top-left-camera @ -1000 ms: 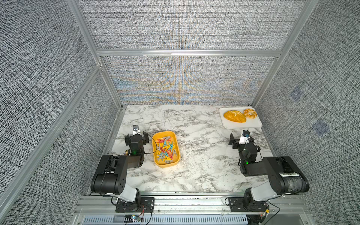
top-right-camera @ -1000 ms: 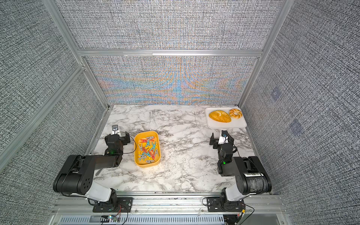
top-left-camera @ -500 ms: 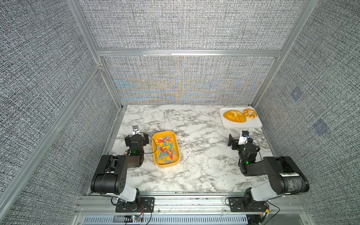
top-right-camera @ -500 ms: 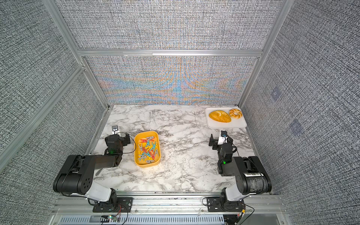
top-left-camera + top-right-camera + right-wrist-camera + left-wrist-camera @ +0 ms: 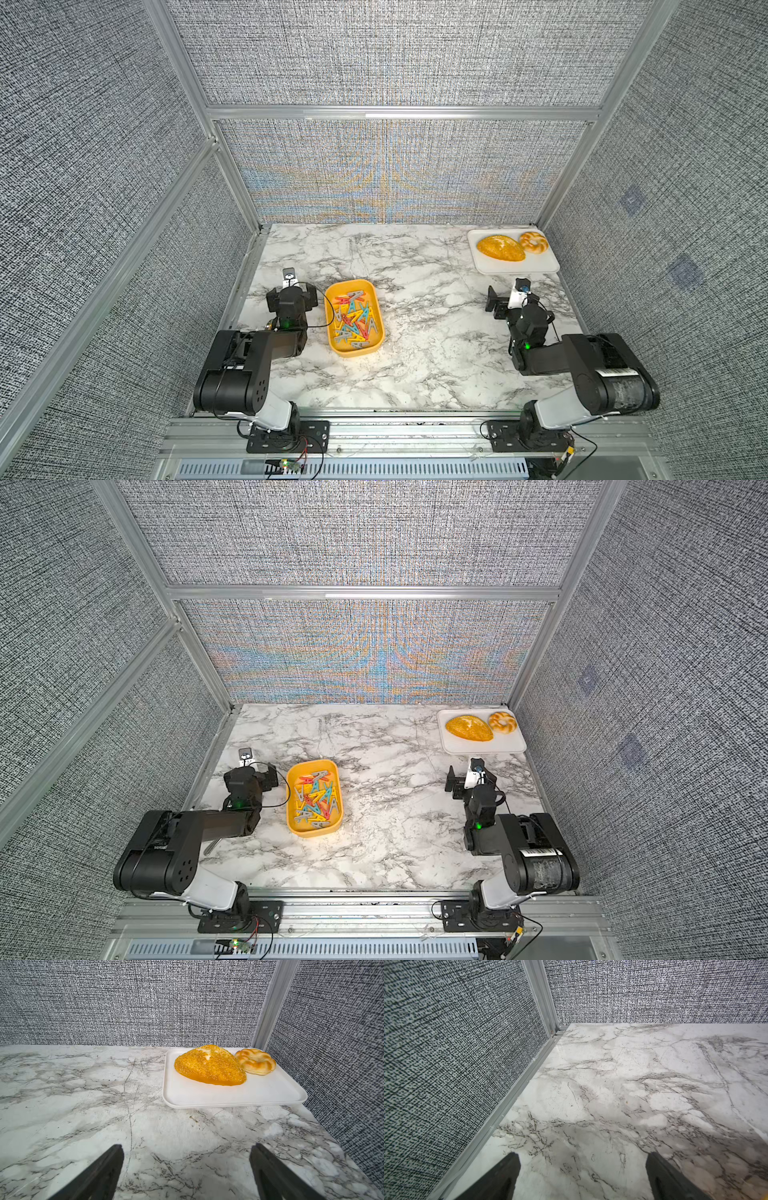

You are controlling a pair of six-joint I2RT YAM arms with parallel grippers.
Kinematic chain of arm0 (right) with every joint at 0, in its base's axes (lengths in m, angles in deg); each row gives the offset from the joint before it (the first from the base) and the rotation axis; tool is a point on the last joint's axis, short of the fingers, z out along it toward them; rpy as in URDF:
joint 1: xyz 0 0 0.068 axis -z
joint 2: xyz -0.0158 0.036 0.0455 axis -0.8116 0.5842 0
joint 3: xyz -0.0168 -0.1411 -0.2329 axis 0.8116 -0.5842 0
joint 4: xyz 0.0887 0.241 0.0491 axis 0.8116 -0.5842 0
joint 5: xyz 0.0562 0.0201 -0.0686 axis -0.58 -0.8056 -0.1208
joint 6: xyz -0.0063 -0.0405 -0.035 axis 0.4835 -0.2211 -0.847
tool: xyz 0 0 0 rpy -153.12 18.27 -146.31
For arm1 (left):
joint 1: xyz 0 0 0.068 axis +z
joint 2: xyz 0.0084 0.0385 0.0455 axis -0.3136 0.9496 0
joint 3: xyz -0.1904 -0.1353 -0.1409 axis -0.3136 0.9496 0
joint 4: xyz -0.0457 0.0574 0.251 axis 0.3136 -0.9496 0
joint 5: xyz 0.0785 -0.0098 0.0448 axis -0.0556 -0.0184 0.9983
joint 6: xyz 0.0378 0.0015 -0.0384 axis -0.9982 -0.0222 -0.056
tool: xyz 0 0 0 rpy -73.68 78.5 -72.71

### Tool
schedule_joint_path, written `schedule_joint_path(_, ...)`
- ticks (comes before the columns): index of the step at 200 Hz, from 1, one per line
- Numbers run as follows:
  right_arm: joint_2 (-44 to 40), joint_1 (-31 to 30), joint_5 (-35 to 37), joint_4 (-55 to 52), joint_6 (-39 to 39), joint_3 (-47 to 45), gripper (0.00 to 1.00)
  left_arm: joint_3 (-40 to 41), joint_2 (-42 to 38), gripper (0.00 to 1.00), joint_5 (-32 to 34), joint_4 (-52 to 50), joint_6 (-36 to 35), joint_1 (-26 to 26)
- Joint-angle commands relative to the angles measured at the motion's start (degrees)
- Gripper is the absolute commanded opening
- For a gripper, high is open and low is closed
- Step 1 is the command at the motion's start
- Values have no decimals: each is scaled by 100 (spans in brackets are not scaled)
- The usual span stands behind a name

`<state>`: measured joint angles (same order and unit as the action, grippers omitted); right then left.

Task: Put the clothespins into the storage box
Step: Reset both arms

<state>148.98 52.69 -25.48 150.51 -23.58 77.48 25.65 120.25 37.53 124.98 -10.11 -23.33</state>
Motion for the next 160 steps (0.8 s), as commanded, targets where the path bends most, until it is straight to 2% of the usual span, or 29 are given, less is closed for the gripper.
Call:
schedule_joint_path(1,-68,-19,-225,412,-116,-215,99,59,-45,99,-25,133,28,12)
schedule_joint_path(15,-184,-50,-632,977,-317,-611,99,328,-108,99,-11,530,42,13)
schedule_joint_path(34,-180,-44,-388,1314,-214,-786,99,790,-158,99,47,1360,95,24)
schedule_joint_path(57,-109,-32,-24,830,-48,-462,99,658,-141,99,27,1083,90,36)
schedule_joint_path(71,5,-29,-66,-60,-39,78,99,282,-79,99,-72,473,38,34)
schedule_joint_path(82,-5,32,-77,128,2,-15,99,-80,-4,99,-118,-126,25,24)
schedule_joint_path(160,-8,20,-77,72,-4,-2,99,2,-26,99,-122,22,20,35)
